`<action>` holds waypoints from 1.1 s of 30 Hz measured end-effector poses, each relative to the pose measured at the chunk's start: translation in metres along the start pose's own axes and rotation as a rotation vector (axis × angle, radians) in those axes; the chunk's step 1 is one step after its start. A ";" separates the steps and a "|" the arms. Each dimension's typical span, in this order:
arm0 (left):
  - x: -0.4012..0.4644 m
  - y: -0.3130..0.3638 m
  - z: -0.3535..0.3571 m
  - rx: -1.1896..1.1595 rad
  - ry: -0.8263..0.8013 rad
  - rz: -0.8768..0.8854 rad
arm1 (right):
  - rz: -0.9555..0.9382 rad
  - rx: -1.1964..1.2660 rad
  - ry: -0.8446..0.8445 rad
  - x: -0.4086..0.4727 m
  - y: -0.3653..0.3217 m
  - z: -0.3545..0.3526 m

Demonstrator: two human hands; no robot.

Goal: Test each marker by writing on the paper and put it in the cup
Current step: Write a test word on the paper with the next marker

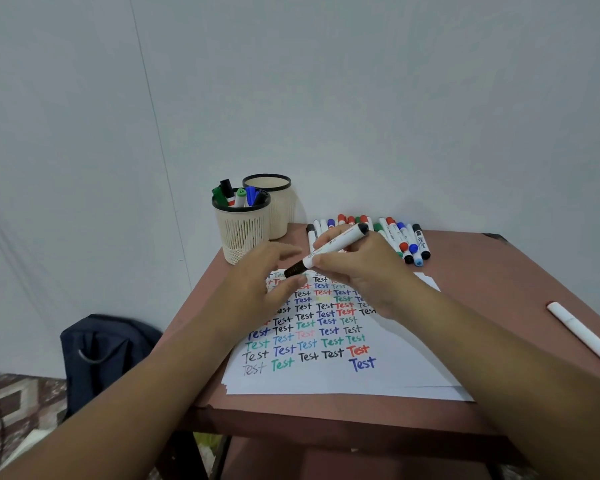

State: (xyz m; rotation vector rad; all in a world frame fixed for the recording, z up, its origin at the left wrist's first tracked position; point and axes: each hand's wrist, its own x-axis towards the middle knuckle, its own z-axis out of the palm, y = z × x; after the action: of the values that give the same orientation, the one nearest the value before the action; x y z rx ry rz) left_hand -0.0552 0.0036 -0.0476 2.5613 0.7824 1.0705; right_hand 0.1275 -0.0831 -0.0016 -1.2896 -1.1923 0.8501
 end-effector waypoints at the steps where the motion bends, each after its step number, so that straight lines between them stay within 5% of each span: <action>1: -0.001 0.000 0.000 -0.021 -0.009 0.026 | 0.014 0.134 -0.017 -0.001 -0.001 0.001; 7: 0.000 -0.004 0.004 -0.113 -0.056 0.064 | -0.065 -0.056 0.096 -0.004 0.002 0.011; 22: -0.004 0.000 -0.002 0.047 0.006 -0.023 | 0.020 0.093 0.058 -0.004 0.016 0.013; 33: 0.000 0.012 -0.004 0.135 -0.227 -0.109 | 0.158 0.302 0.278 -0.020 0.010 -0.039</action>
State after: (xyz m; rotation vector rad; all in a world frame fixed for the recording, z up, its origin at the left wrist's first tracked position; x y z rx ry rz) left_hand -0.0533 -0.0058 -0.0399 2.6544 0.9486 0.7013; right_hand 0.1619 -0.1105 -0.0102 -1.2157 -0.7209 0.8929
